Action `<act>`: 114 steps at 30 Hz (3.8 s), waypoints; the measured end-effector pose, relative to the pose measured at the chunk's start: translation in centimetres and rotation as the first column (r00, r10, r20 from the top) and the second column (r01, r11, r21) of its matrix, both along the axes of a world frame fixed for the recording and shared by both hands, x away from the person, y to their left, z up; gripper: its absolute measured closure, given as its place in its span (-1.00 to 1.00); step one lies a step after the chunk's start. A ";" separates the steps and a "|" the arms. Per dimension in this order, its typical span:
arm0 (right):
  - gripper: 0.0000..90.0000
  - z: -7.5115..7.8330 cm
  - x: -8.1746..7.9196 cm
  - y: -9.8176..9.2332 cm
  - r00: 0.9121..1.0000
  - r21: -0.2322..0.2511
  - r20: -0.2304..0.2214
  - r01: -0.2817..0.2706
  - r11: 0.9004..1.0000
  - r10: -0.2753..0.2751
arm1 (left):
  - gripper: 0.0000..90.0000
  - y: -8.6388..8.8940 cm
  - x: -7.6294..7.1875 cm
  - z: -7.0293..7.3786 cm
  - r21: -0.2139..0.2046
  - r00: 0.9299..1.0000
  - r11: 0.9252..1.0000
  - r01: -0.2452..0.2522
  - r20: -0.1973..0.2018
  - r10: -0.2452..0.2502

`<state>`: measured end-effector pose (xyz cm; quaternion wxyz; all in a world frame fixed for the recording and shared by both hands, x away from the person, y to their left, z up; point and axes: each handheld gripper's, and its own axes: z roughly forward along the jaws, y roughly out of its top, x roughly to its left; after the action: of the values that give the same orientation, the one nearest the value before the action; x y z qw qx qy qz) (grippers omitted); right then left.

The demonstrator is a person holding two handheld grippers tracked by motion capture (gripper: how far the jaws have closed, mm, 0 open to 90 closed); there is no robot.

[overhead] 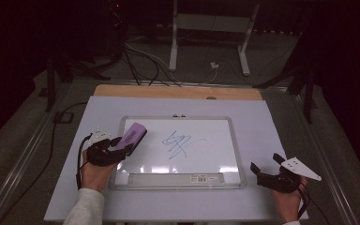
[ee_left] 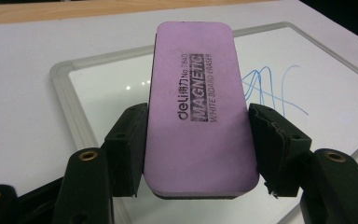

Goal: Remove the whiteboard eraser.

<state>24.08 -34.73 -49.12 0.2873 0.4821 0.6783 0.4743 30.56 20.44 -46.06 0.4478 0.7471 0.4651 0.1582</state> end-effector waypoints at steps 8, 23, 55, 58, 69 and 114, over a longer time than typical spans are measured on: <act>-0.99 0.0 0.0 0.0 1.000 0.001 0.000 0.001 1.000 -0.001 | -0.07 -1.2 1.0 0.2 0.007 1.000 1.000 0.018 0.009 -0.019; -0.99 0.0 0.0 -0.1 1.000 0.002 0.001 0.004 1.000 -0.004 | -0.07 -4.1 3.1 -0.6 0.022 0.999 0.999 0.042 0.007 -0.042; -0.99 0.0 0.0 -0.1 1.000 0.001 0.000 0.003 1.000 -0.003 | -0.23 -8.3 5.0 -4.7 0.087 0.993 0.991 0.106 -0.064 -0.101; -0.99 0.0 0.0 -0.1 1.000 0.001 0.000 0.003 1.000 -0.003 | -0.38 -8.4 5.2 -4.5 0.065 0.994 0.994 0.091 -0.059 -0.087; -0.99 0.0 0.1 -0.1 1.000 -0.001 -0.003 -0.003 1.000 0.003 | -0.40 -10.1 6.6 -4.5 0.083 0.991 0.991 0.103 -0.094 -0.095; -0.99 -0.1 0.3 0.0 1.000 -0.006 -0.009 -0.009 1.000 0.009 | -0.07 -11.8 7.6 -4.4 0.178 0.993 0.983 0.045 -0.116 -0.025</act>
<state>24.35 -34.72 -49.21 0.2835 0.4803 0.6832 0.4714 38.16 8.69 -50.51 0.3540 0.8004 0.4602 0.1490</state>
